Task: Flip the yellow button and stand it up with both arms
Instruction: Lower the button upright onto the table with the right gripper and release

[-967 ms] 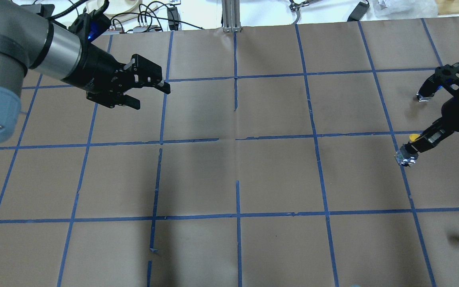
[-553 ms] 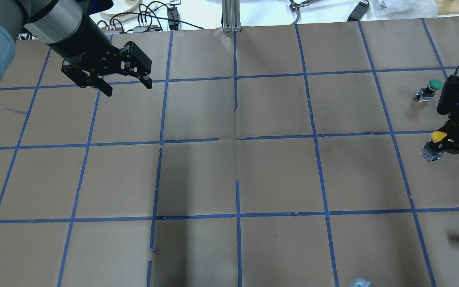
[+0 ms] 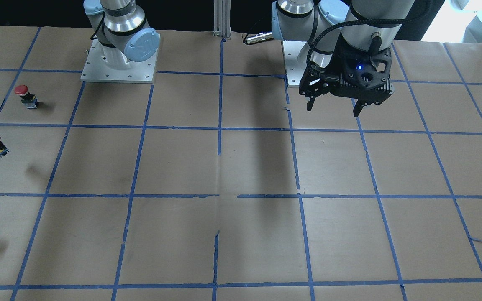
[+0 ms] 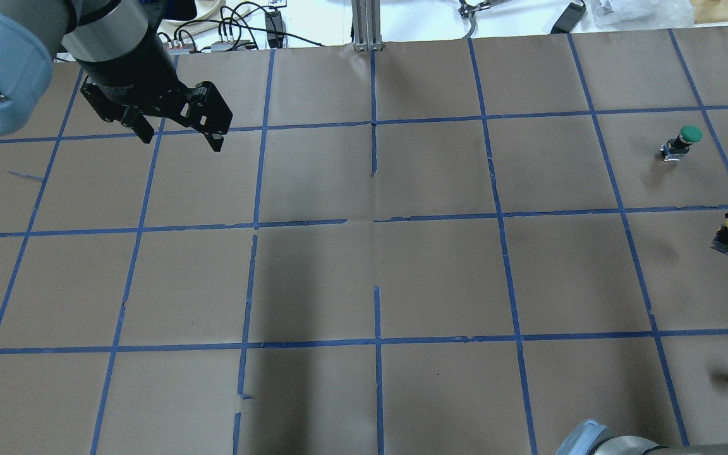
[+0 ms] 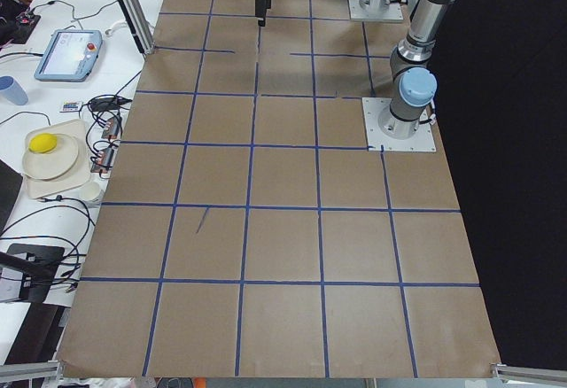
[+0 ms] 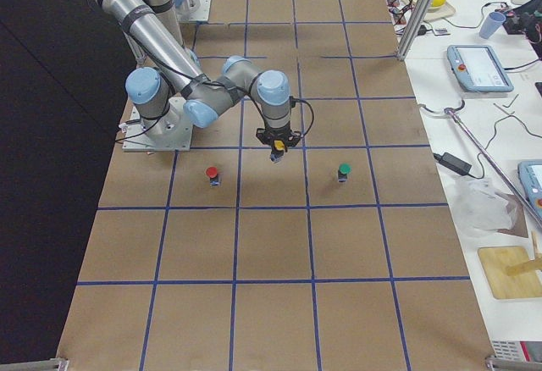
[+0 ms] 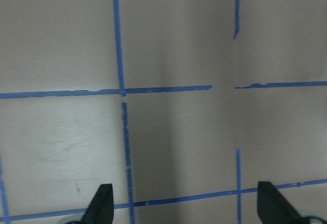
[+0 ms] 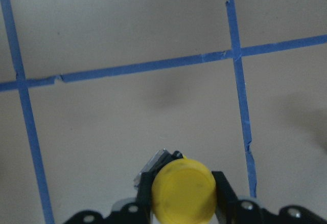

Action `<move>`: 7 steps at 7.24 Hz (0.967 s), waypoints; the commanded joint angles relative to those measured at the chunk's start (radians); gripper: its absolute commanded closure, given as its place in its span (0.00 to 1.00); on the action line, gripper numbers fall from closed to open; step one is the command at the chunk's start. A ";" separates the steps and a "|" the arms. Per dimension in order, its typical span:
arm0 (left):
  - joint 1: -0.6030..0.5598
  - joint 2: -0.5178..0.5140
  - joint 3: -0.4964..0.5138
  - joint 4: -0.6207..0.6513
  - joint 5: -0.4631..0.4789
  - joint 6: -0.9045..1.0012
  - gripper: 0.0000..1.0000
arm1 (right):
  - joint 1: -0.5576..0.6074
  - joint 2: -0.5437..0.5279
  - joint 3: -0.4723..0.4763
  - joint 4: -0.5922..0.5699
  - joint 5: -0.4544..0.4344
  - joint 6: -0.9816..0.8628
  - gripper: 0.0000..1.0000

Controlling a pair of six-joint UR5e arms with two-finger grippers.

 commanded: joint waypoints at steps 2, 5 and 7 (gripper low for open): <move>0.028 0.001 -0.008 0.002 -0.023 0.010 0.00 | -0.075 0.078 -0.008 0.049 0.149 -0.480 0.87; 0.033 -0.002 0.006 0.005 -0.023 0.011 0.00 | -0.103 0.100 -0.008 0.055 0.174 -0.510 0.86; 0.033 -0.001 0.012 0.009 -0.021 0.033 0.00 | -0.103 0.119 -0.001 0.058 0.176 -0.501 0.45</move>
